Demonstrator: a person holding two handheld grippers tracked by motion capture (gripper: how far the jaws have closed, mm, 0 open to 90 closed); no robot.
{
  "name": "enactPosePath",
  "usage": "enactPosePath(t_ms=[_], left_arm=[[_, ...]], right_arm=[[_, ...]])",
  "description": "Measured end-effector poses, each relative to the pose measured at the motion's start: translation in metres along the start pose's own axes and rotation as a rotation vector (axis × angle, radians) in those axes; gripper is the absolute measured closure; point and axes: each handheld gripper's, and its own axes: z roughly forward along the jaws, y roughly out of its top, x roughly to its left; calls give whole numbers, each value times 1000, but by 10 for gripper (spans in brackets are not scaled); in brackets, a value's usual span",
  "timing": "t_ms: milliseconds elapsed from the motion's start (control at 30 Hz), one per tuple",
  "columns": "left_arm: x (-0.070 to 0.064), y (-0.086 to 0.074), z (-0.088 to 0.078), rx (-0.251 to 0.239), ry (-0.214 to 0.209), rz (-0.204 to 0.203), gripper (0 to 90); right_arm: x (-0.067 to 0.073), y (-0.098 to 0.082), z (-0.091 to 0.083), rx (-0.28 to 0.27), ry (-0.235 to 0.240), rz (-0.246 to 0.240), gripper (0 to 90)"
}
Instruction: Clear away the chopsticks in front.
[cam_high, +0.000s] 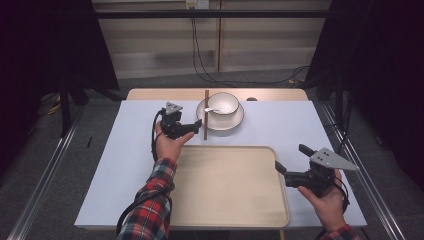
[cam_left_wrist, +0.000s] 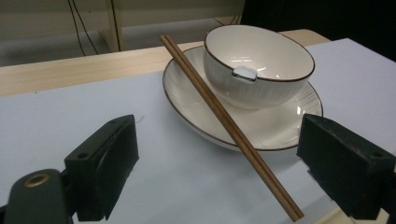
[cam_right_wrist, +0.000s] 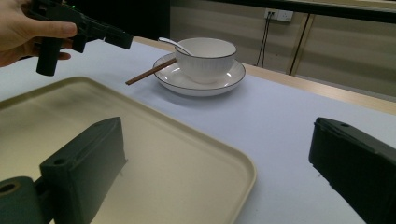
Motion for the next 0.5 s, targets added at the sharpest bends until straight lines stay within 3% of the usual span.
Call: enactPosePath(t_ms=[467,500], left_arm=[[-1,-4,30,42,45,12,246],[-2,-4,33,51,65,12,272]], right_arm=[[0,-2,-1,6,0,-15,36],[0,-1,-1,5,1,-10,38]])
